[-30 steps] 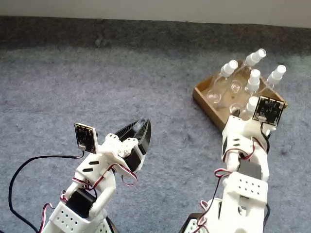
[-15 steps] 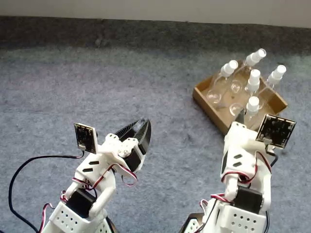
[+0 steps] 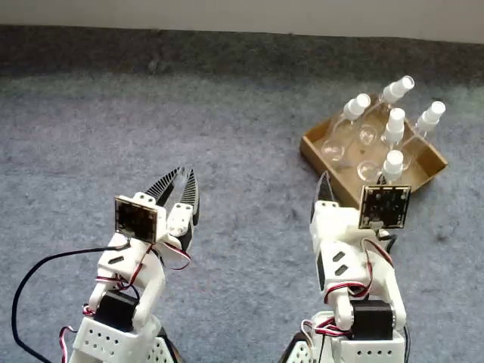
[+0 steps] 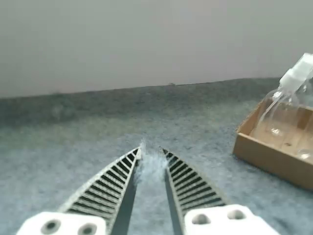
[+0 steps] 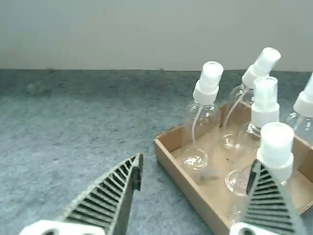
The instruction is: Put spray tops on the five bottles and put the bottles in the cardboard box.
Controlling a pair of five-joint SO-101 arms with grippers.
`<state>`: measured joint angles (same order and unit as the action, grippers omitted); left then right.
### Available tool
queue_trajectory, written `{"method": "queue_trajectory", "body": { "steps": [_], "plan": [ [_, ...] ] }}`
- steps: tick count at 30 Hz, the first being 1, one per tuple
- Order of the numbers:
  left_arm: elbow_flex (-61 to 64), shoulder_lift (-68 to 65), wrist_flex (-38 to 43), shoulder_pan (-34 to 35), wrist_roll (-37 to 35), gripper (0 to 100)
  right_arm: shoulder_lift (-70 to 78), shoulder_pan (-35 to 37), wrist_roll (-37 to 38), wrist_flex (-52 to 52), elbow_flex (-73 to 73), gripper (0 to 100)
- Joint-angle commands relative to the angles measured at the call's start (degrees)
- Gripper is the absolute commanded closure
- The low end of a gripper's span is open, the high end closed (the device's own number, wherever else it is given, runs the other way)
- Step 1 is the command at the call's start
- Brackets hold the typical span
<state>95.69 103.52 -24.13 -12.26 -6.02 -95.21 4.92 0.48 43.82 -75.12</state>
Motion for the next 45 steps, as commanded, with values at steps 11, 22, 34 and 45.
{"method": "queue_trajectory", "body": {
  "steps": [11,22,34,45],
  "plan": [
    [-2.07,0.57,-15.74,23.08,17.93,99,-0.22,4.79,0.35,-0.13,-6.2,70.0],
    [-10.51,0.57,-16.0,28.53,17.85,99,-0.22,5.93,0.35,-0.13,-10.59,70.0],
    [0.84,0.57,-21.01,14.37,17.85,99,-0.22,5.93,0.62,-0.22,-11.21,70.0],
    [1.27,0.57,-34.11,14.46,17.85,99,-0.22,5.93,0.62,-0.22,-11.21,70.0]
  ]
}}
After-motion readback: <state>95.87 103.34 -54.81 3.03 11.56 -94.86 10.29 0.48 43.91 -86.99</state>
